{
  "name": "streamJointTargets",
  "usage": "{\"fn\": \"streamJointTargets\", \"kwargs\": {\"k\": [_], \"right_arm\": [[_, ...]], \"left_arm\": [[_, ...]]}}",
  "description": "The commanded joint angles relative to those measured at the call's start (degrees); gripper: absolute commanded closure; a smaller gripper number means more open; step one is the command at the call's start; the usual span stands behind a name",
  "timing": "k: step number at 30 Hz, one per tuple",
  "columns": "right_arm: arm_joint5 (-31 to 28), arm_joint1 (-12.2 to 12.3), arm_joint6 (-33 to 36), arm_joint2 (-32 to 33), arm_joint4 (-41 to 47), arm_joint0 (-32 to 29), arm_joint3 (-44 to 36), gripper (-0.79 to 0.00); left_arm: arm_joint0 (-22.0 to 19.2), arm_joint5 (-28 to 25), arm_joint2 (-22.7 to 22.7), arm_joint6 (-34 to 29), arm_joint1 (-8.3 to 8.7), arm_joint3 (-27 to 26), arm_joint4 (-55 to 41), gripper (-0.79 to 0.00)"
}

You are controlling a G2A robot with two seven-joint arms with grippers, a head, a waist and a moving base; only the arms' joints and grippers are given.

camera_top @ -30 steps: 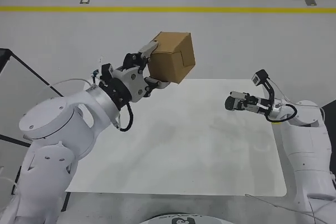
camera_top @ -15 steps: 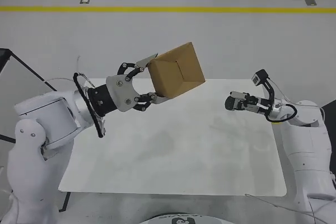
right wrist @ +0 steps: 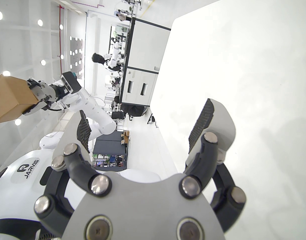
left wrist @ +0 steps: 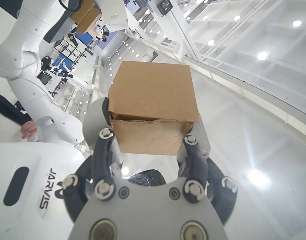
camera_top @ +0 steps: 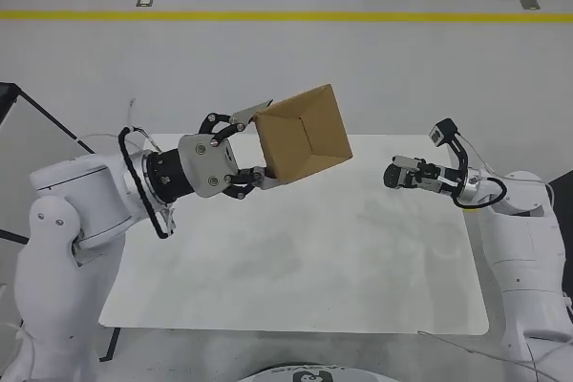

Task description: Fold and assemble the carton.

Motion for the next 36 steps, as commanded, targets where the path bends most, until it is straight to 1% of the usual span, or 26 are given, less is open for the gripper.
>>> {"fn": "streamJointTargets", "kwargs": {"k": [1,2,4,7,11,16,24,26,27,28,30,32,33,36], "right_arm": [[0.00,0.00,0.00,0.00,0.00,0.00,0.00,-0.785],[0.00,0.00,0.00,0.00,0.00,0.00,0.00,-0.785],[0.00,0.00,0.00,0.00,0.00,0.00,0.00,-0.785],[0.00,0.00,0.00,0.00,0.00,0.00,0.00,-0.785],[0.00,0.00,0.00,0.00,0.00,0.00,0.00,-0.785],[0.00,0.00,0.00,0.00,0.00,0.00,0.00,-0.785],[0.00,0.00,0.00,0.00,0.00,0.00,0.00,-0.785],[0.00,0.00,0.00,0.00,0.00,0.00,0.00,-0.785],[0.00,0.00,0.00,0.00,0.00,0.00,0.00,-0.785],[0.00,0.00,0.00,0.00,0.00,0.00,0.00,-0.785],[0.00,0.00,0.00,0.00,0.00,0.00,0.00,-0.785],[0.00,0.00,0.00,0.00,0.00,0.00,0.00,-0.785],[0.00,0.00,0.00,0.00,0.00,0.00,0.00,-0.785],[0.00,0.00,0.00,0.00,0.00,0.00,0.00,-0.785]], "left_arm": [[1.22,-1.70,0.04,-2.72,-0.14,0.51,-1.52,0.000],[2.05,-2.06,-0.36,-4.04,-0.14,0.66,-1.96,0.000],[3.31,-0.25,-1.40,-7.06,0.00,-0.32,-1.34,0.000],[5.99,0.74,-3.27,-11.93,0.10,-0.42,-1.81,0.000],[8.41,1.90,-4.89,-16.10,0.22,-1.05,-0.96,0.000],[9.72,1.75,-5.57,-18.22,0.29,-1.02,0.48,0.000],[9.83,1.40,-5.62,-18.12,0.29,-0.92,0.50,0.000],[9.64,0.13,-5.67,-18.10,0.26,-1.76,1.75,0.000],[9.19,-1.43,-6.05,-18.05,0.24,-2.44,4.01,0.000],[8.65,-1.76,-6.16,-18.15,0.29,-3.29,7.15,0.000],[7.29,-2.03,-6.43,-19.45,0.49,-4.56,15.51,0.000],[6.02,-1.26,-6.11,-22.33,0.90,-5.45,25.88,0.000],[5.69,-2.03,-5.81,-24.95,1.07,-5.31,30.11,0.000],[5.46,-6.99,-5.47,-33.76,1.67,-3.95,42.55,0.000]]}}
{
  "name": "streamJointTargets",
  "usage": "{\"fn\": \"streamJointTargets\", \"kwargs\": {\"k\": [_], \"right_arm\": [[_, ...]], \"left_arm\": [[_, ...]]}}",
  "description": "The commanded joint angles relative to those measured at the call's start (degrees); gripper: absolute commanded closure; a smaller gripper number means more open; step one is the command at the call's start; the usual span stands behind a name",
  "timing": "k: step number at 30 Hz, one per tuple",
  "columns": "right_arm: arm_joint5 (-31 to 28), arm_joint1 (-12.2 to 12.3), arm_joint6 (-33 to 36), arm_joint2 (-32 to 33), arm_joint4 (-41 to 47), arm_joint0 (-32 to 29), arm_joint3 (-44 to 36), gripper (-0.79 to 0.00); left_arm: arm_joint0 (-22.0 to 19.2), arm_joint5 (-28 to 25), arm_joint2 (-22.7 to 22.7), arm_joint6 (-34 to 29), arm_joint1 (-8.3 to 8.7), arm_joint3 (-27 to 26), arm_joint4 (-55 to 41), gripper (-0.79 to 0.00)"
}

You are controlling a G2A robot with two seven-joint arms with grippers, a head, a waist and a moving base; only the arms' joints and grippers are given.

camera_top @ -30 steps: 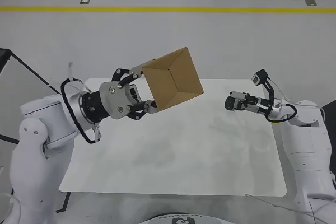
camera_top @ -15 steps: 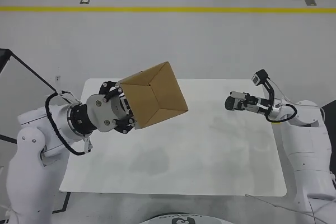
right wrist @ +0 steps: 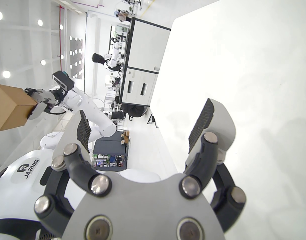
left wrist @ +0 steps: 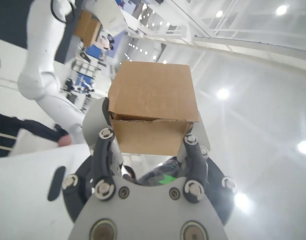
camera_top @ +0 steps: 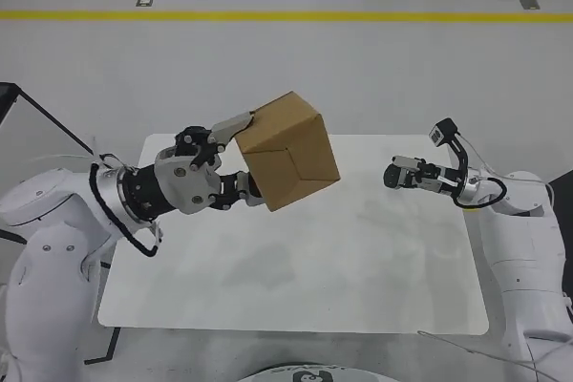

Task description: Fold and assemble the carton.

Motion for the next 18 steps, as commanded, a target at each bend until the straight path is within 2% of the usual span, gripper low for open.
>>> {"fn": "streamJointTargets", "kwargs": {"k": [1,4,12,14,18], "right_arm": [[0.00,0.00,0.00,0.00,0.00,0.00,0.00,-0.785],[0.00,0.00,0.00,0.00,0.00,0.00,0.00,-0.785],[0.00,0.00,0.00,0.00,0.00,0.00,0.00,-0.785],[0.00,0.00,0.00,0.00,0.00,0.00,0.00,-0.785],[0.00,0.00,0.00,0.00,0.00,0.00,0.00,-0.785]], "left_arm": [[0.19,-3.52,0.26,-6.57,0.51,0.89,10.94,0.000],[0.85,-5.37,0.65,-11.78,1.02,0.63,16.55,0.000],[0.75,-6.20,0.56,-11.22,1.09,0.14,18.30,0.000],[0.53,-11.20,1.33,-13.50,1.41,-0.69,25.27,0.000],[-0.63,-26.19,2.34,-21.02,1.99,1.26,39.22,0.000]]}}
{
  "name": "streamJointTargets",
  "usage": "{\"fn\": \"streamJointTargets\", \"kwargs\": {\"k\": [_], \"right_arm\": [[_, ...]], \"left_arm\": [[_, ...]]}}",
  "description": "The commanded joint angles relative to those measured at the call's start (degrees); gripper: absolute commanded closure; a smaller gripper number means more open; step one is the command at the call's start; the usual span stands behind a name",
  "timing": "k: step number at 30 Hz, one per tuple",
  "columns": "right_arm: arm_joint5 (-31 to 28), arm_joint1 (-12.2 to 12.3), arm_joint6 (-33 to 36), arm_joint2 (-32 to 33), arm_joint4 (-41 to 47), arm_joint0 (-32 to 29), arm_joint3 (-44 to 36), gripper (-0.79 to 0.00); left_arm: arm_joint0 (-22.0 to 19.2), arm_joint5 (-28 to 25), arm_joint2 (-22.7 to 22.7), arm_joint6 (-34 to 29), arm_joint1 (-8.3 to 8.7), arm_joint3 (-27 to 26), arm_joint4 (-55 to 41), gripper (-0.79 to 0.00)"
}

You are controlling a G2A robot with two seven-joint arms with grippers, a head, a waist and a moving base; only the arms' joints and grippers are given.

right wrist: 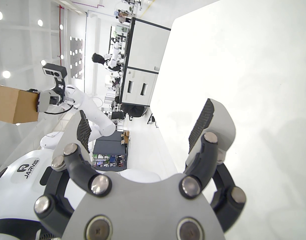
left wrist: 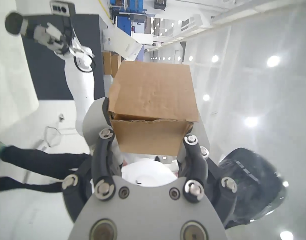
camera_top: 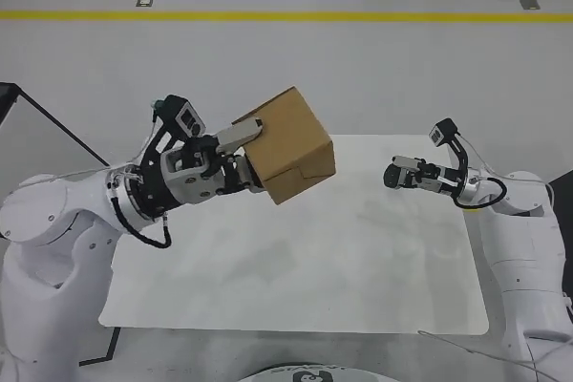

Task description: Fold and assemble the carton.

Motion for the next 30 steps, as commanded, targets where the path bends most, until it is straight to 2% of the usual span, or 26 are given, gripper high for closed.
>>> {"fn": "streamJointTargets", "kwargs": {"k": [1,7,10,19,23,30], "right_arm": [[0.00,0.00,0.00,0.00,0.00,0.00,0.00,-0.785],[0.00,0.00,0.00,0.00,0.00,0.00,0.00,-0.785],[0.00,0.00,0.00,0.00,0.00,0.00,0.00,-0.785],[0.00,0.00,0.00,0.00,0.00,0.00,0.00,-0.785],[0.00,0.00,0.00,0.00,0.00,0.00,0.00,-0.785],[0.00,0.00,0.00,0.00,0.00,0.00,0.00,-0.785]], "left_arm": [[-0.66,-7.78,0.60,-4.27,0.33,1.01,9.32,0.000],[-2.63,-22.38,1.25,-8.61,1.11,1.18,27.48,0.000],[-2.98,-28.04,1.95,-7.90,1.10,1.59,30.30,0.000],[-2.89,-29.01,2.12,-6.99,1.06,1.52,30.71,0.000],[-3.43,-41.04,2.42,-3.65,0.96,1.27,37.49,0.000],[-5.76,-60.87,2.85,-0.45,1.15,2.95,57.38,0.000]]}}
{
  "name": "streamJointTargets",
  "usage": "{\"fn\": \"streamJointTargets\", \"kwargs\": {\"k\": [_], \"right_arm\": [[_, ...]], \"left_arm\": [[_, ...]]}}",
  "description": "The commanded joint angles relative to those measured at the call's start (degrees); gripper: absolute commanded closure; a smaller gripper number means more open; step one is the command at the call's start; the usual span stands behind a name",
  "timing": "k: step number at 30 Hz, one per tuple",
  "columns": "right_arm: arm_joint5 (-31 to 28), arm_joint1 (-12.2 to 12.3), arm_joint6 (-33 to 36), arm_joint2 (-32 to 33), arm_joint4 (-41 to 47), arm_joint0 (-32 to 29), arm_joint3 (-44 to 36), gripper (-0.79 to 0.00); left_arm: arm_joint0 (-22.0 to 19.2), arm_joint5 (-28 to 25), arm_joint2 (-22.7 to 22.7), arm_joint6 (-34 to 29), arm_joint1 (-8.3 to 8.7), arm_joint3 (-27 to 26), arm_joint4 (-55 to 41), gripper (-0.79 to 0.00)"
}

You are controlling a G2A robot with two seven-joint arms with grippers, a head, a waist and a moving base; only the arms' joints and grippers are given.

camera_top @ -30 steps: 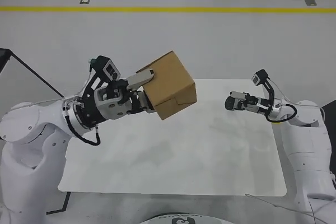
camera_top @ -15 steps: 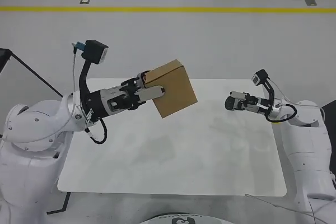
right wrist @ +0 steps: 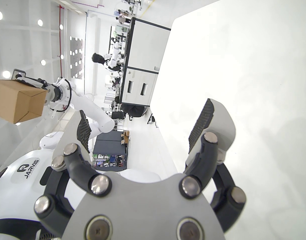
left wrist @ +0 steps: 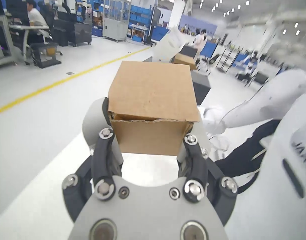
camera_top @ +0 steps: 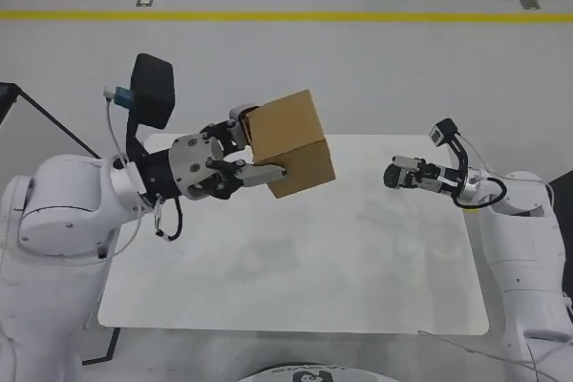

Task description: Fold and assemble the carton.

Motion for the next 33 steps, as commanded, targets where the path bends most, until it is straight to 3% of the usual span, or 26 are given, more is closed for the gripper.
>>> {"fn": "streamJointTargets", "kwargs": {"k": [1,7,17,20,29,33], "right_arm": [[0.00,0.00,0.00,0.00,0.00,0.00,0.00,-0.785],[0.00,0.00,0.00,0.00,0.00,0.00,0.00,-0.785],[0.00,0.00,0.00,0.00,0.00,0.00,0.00,-0.785],[0.00,0.00,0.00,0.00,0.00,0.00,0.00,-0.785],[0.00,0.00,0.00,0.00,0.00,0.00,0.00,-0.785],[0.00,0.00,0.00,0.00,0.00,0.00,0.00,-0.785]], "left_arm": [[-0.29,-5.97,0.33,2.27,-0.01,0.50,6.00,0.000],[-0.65,-13.95,0.56,13.56,-0.53,1.29,18.23,0.000],[-0.65,-13.95,0.56,13.56,-0.53,1.29,18.23,0.000],[-0.96,-14.29,-0.23,17.55,-0.69,0.25,21.62,0.000],[-3.73,-23.99,-1.97,33.76,-1.20,-1.07,46.94,0.000],[-4.48,-25.53,-1.95,43.85,-1.45,-1.54,59.91,0.000]]}}
